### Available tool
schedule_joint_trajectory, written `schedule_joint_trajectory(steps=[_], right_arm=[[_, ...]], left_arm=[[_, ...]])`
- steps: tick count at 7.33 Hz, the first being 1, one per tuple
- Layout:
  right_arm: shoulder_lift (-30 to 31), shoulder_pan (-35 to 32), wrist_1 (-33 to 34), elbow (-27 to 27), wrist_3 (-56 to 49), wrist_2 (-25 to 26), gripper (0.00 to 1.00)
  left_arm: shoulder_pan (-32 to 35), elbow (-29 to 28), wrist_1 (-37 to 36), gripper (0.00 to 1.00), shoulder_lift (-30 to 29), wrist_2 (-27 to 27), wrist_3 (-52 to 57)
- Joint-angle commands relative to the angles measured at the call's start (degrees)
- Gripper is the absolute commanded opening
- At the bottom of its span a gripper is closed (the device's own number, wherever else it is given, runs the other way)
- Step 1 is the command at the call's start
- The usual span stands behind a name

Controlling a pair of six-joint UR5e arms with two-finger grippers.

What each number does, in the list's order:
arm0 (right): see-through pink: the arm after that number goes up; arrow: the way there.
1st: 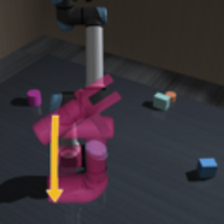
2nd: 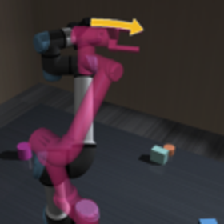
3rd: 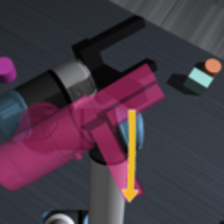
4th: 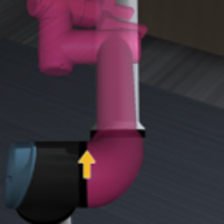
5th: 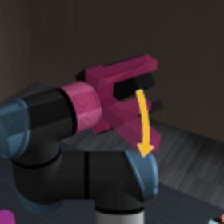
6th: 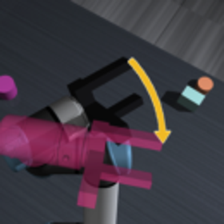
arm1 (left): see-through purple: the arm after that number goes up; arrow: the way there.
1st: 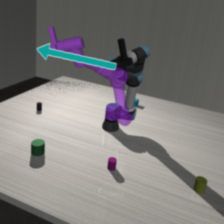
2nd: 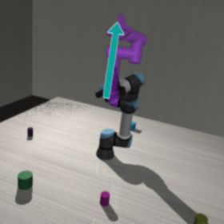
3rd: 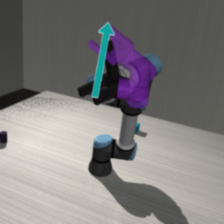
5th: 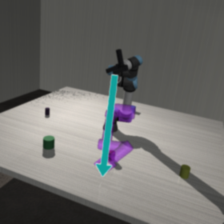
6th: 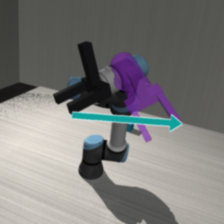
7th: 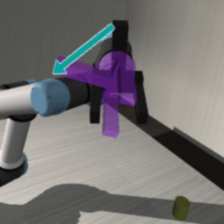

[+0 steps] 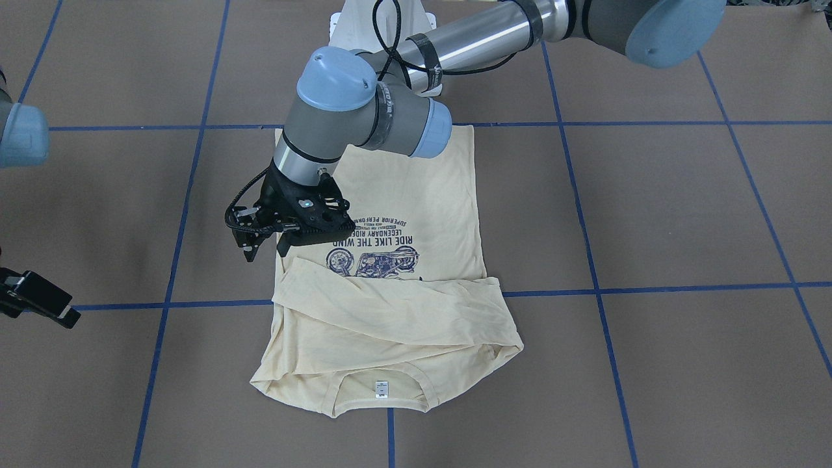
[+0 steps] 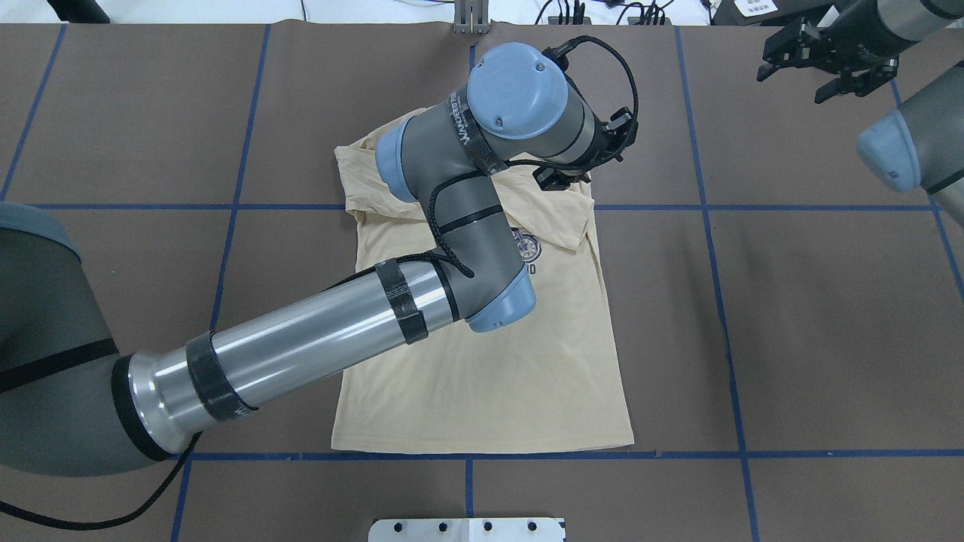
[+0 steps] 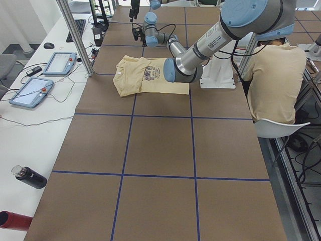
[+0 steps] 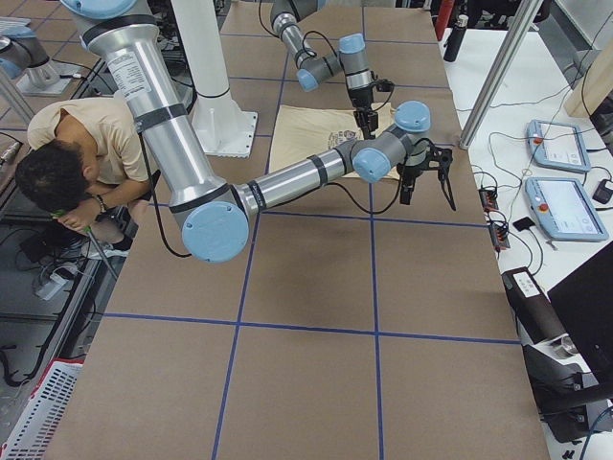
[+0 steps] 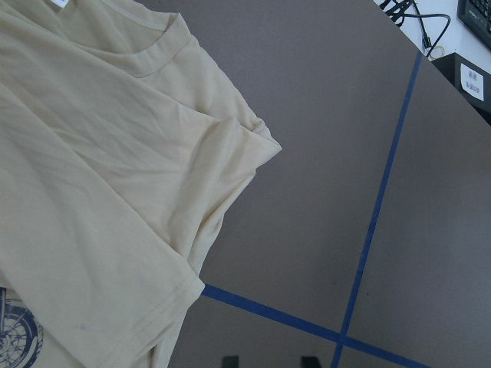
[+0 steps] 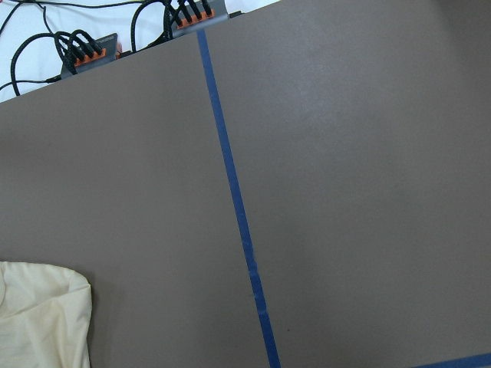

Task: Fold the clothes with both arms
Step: 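Release the sleeve and move both grippers down to the shirt's hem corners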

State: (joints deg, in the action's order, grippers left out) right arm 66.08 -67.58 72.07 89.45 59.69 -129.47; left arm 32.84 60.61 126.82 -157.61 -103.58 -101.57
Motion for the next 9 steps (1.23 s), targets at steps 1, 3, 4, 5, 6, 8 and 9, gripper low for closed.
schedule_joint_trajectory(steps=[1, 3, 4, 5, 6, 8, 9], right_arm=[[2.27, 5.23, -0.09, 6.75, 11.79, 0.00, 0.98], [9.81, 13.57, -0.27, 16.85, 21.72, 5.77, 0.97], [13.16, 20.75, -0.18, 22.91, 26.92, 14.68, 0.96], [16.59, 25.96, -0.27, 26.36, 32.28, 18.25, 0.96], [20.01, 31.40, -0.88, 29.96, 37.29, 22.47, 0.96], [24.68, 47.63, -5.86, 31.75, 53.34, 40.00, 0.99], [25.32, 51.02, -6.33, 31.93, 56.21, 41.39, 0.99]], left_arm=[[0.56, 7.55, -0.78, 0.57, 4.91, -2.13, 0.57], [1.79, 21.15, -1.13, 0.57, 16.41, -2.32, 5.81], [1.79, 25.48, -3.22, 0.57, 20.72, -2.24, 10.90], [2.58, 29.79, -4.72, 0.57, 24.68, -2.24, 17.30], [3.19, 35.31, -6.30, 0.57, 30.20, -2.15, 22.06], [4.51, 47.87, -8.16, 0.57, 42.33, -2.24, 28.76], [4.78, 52.72, -8.25, 0.56, 47.26, -2.41, 29.84]])
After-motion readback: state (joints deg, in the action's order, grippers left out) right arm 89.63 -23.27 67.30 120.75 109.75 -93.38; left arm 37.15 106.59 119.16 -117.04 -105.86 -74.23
